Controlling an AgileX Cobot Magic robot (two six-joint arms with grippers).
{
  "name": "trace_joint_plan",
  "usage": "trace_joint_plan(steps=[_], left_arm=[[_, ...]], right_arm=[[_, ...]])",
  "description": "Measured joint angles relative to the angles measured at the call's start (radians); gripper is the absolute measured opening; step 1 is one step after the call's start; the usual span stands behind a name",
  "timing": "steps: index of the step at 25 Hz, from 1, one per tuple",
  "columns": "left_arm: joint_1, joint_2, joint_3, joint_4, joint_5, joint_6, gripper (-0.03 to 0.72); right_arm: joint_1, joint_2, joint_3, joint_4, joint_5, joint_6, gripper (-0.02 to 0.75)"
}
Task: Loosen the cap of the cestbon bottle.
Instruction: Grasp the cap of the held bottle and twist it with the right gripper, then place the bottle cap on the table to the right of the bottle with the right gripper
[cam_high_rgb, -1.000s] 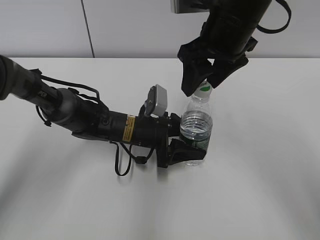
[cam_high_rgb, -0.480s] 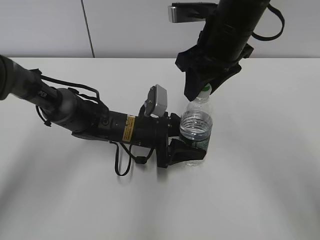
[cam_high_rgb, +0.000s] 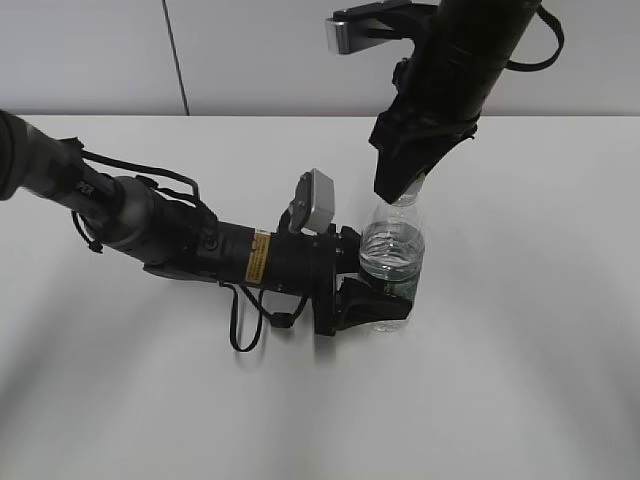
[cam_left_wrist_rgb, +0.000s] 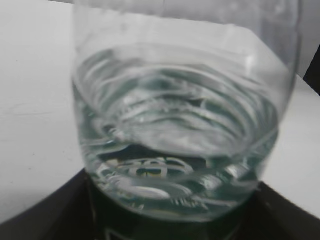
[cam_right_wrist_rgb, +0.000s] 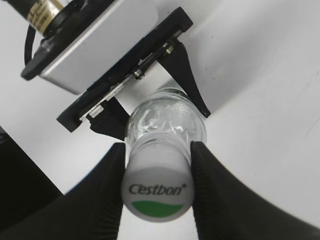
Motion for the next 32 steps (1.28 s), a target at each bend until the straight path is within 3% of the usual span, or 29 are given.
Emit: trace_joint_plan(steps=[6,22,32], left_arm=[[0.0,0.0,0.0,0.0,0.0,0.0,0.531],[0.0,0.0,0.0,0.0,0.0,0.0,0.531],[0.0,0.0,0.0,0.0,0.001,0.0,0.531]], right_arm=[[0.0,-0.002,0.0,-0.002,0.0,-0.203,0.303],[0.0,-0.05,0.0,-0.009,0.0,-0.233,0.3],[-0.045,-0.138,0.0,-0.099,0.0,0.111,0.3]])
